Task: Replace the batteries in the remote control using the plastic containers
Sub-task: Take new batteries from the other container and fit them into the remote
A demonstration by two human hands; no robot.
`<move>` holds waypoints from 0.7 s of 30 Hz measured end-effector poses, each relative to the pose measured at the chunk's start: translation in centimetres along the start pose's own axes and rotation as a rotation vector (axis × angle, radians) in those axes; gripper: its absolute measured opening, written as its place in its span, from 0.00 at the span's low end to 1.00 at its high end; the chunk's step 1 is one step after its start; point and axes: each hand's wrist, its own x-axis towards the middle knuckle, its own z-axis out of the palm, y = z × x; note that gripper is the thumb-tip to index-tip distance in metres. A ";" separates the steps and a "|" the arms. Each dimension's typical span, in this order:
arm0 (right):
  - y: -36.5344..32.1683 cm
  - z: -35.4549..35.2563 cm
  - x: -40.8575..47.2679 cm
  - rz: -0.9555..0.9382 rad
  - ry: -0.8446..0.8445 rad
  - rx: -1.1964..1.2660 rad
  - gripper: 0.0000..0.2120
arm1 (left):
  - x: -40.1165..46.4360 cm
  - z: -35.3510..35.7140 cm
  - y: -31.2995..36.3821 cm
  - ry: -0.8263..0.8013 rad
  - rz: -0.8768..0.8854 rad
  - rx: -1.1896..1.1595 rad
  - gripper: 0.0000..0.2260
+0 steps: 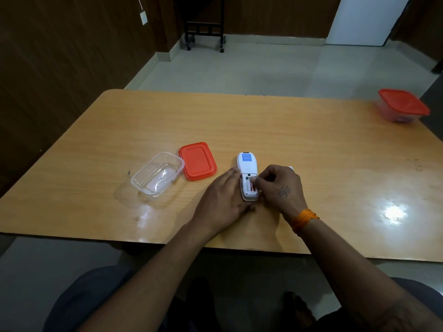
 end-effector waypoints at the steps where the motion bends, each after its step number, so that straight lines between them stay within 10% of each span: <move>1: 0.0 -0.1 -0.2 -0.006 0.018 0.006 0.09 | -0.6 -0.4 -0.2 -0.011 -0.018 0.027 0.43; 10: -2.3 2.0 -2.9 -0.318 0.172 -0.067 0.04 | -6.3 -5.7 -3.3 -0.171 -0.134 0.230 0.38; 21: -11.2 8.7 -1.2 -0.497 -0.155 -0.151 0.04 | -11.7 -11.6 -8.8 -0.109 -0.334 0.248 0.40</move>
